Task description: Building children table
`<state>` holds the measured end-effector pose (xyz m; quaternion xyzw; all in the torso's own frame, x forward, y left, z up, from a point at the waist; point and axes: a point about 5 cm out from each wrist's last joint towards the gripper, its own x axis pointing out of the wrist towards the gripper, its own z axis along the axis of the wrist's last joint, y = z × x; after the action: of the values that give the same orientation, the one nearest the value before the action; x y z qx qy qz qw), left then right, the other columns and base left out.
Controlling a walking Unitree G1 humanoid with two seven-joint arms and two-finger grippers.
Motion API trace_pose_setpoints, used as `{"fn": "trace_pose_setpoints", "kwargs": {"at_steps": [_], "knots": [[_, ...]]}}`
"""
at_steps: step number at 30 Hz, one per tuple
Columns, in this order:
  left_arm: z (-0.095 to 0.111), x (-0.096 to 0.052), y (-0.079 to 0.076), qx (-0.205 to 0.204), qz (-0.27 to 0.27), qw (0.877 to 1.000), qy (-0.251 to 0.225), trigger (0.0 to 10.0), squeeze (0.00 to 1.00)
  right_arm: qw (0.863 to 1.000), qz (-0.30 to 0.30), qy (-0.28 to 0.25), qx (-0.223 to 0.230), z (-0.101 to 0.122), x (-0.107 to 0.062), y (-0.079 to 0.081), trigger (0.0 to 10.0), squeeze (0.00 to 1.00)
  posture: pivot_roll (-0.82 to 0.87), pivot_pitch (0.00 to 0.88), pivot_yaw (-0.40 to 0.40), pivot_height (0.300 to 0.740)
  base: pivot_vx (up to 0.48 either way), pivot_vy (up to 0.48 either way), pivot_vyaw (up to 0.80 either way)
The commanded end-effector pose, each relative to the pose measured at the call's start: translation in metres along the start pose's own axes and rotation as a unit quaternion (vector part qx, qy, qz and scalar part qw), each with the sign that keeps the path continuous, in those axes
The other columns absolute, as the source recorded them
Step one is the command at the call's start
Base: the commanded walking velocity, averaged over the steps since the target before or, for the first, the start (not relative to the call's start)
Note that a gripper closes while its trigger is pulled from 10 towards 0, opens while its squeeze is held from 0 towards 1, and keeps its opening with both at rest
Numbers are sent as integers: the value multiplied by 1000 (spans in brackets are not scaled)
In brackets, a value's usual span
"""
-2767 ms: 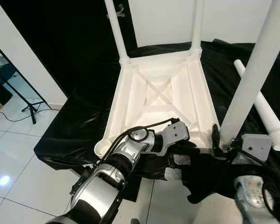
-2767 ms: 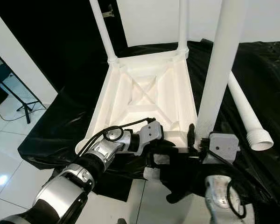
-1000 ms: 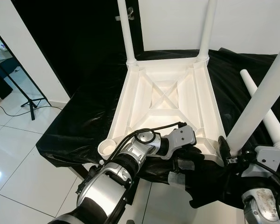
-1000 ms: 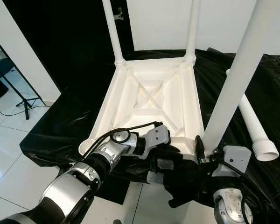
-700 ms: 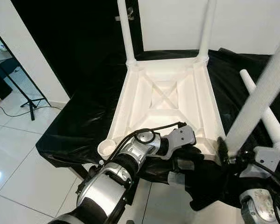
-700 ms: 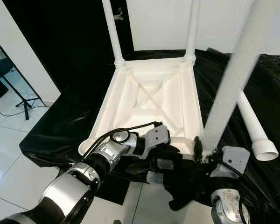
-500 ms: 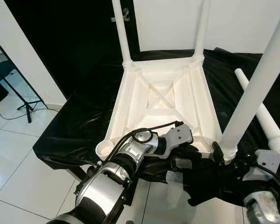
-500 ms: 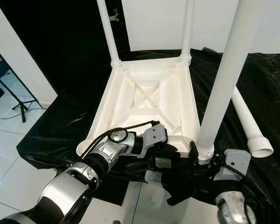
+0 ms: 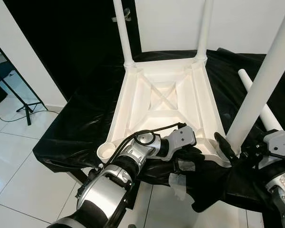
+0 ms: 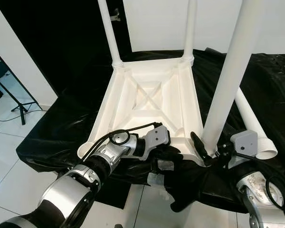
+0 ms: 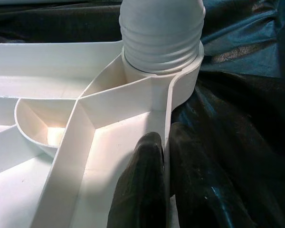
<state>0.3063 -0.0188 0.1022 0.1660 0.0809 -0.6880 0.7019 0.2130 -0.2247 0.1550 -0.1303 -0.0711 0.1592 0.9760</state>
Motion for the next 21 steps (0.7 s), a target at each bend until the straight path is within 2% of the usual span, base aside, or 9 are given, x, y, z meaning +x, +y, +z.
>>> {"fn": "trace_pose_setpoints", "kwargs": {"at_steps": [1, 4, 7, 13, 16, 17, 19, 20, 21], "knots": [[-29, -8, 1, -58, 89, 994, 33, 10000, 0, 1000, 8, 9, 11, -4, 0, -1, 0, 0, 57, 0, 77, 740, 0, 0, 0], [-29, -8, 1, -58, 90, 994, 33, 10000, 0, 999, 18, 18, 22, -7, -2, -2, 0, 0, 58, 0, 78, 740, 0, 0, 0], [-29, -9, 2, -57, 90, 994, 35, 10000, 0, 997, 29, 42, 58, -17, -7, 2, 0, 0, 55, 0, 81, 740, 0, 0, 0], [-29, -9, 2, -57, 89, 994, 36, 10000, 0, 995, 15, 54, 77, -21, -13, 10, 0, 0, 52, 0, 84, 740, 0, 0, 0], [-27, -8, 2, -54, 89, 994, 36, 10000, 0, 992, -71, 65, 86, -25, -23, 22, 0, 0, 57, 0, 79, 740, 0, 0, 0], [-27, -8, 2, -54, 89, 994, 36, 10000, 0, 992, -71, 65, 86, -25, -23, 22, 0, 0, 57, 0, 79, 740, 0, 0, 0], [-26, -8, 3, -54, 91, 994, 34, 10000, 0, 987, -129, 63, 78, -26, -29, 29, 0, 0, 56, 0, 77, 740, 0, 0, 0], [-26, -8, 3, -54, 91, 994, 34, 10000, 0, 987, -129, 63, 78, -26, -29, 29, 0, 0, 56, 0, 77, 740, 0, 0, 0], [-26, -8, 4, -53, 91, 994, 34, 10000, 0, 979, -180, 62, 70, -26, -30, 30, 0, 0, 56, 0, 77, 740, 0, 0, 0]]}}
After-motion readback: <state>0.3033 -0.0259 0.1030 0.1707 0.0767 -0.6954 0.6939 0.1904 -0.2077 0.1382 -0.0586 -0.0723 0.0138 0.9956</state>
